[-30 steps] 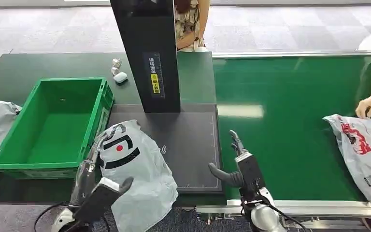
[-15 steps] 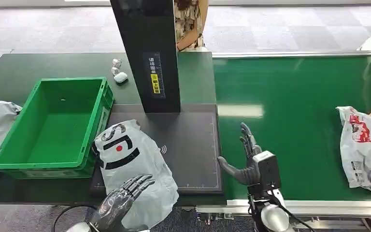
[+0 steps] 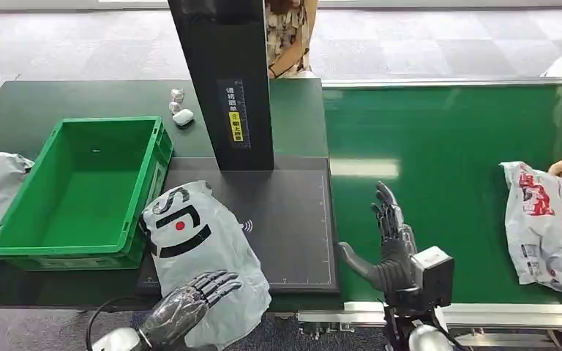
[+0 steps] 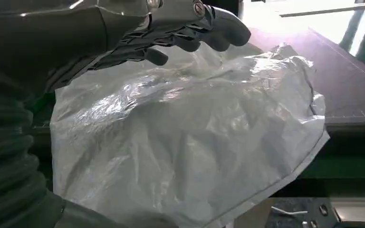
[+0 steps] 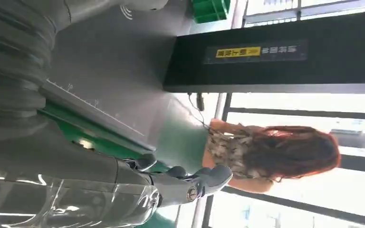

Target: Moved the parcel from conveyor to table for the left to box.

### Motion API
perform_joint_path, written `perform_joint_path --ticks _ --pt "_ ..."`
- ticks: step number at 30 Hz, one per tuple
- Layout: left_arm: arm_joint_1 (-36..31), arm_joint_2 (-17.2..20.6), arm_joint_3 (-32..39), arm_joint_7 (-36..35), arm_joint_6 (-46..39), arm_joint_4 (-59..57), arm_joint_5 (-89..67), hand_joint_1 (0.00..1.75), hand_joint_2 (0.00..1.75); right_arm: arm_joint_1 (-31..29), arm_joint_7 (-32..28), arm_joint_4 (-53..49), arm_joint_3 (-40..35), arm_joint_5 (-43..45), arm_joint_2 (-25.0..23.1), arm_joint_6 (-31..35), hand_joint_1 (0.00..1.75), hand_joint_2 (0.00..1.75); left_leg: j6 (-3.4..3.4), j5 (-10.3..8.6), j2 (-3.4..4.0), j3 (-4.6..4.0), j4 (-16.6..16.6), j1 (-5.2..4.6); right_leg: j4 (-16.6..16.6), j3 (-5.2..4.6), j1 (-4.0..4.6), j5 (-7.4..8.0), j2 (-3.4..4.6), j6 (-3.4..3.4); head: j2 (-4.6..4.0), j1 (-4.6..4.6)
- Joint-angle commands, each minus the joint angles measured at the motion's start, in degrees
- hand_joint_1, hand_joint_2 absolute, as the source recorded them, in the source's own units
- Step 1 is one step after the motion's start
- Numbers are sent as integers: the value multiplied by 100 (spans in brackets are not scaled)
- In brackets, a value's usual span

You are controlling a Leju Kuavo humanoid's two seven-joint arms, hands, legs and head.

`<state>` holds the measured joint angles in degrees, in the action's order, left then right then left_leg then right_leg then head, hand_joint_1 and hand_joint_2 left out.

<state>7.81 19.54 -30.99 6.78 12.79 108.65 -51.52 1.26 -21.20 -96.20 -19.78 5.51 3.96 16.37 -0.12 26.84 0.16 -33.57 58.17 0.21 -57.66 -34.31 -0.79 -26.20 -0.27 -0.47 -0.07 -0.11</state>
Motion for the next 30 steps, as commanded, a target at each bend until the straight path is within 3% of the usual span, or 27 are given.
perform_joint_path --ticks 1,11,25,26,27,28,30 --pt "-563 18 -235 85 131 -613 24 0 175 154 -22 -466 10 -13 261 82 0 175 -1 -2 -14 10 -7 0 6 13 0 -3 -12 0 0 0" --pt "-805 -20 -415 -137 328 -1422 -214 0 175 21 -93 -541 -20 -18 338 71 0 175 -1 -5 -10 32 -24 4 26 38 4 4 -7 -1 0 2" --pt "-538 20 -448 -270 66 -1933 -663 3 175 146 -170 -782 -18 -161 301 159 0 175 -7 4 4 26 -16 1 13 25 1 1 6 -1 0 0" --pt "-555 8 -441 -271 71 -1968 -670 24 175 163 -191 -792 -26 -169 340 160 0 175 -8 1 5 37 -26 4 25 36 4 5 9 -2 0 0" --pt "-573 2 -450 -287 69 -1996 -703 56 175 192 -212 -810 -21 -167 363 164 0 175 -8 2 2 32 -20 3 18 32 3 3 5 -2 0 0" --pt "-593 -17 -451 -288 72 -2022 -706 140 175 216 -232 -826 -23 -160 384 153 0 175 -6 3 -1 25 -14 0 10 25 0 1 1 -1 0 0" --pt "-592 -47 -458 -292 58 -2039 -731 140 175 285 -269 -885 -10 -154 367 145 0 175 -7 3 -3 34 -18 2 15 34 1 1 0 -1 0 0"
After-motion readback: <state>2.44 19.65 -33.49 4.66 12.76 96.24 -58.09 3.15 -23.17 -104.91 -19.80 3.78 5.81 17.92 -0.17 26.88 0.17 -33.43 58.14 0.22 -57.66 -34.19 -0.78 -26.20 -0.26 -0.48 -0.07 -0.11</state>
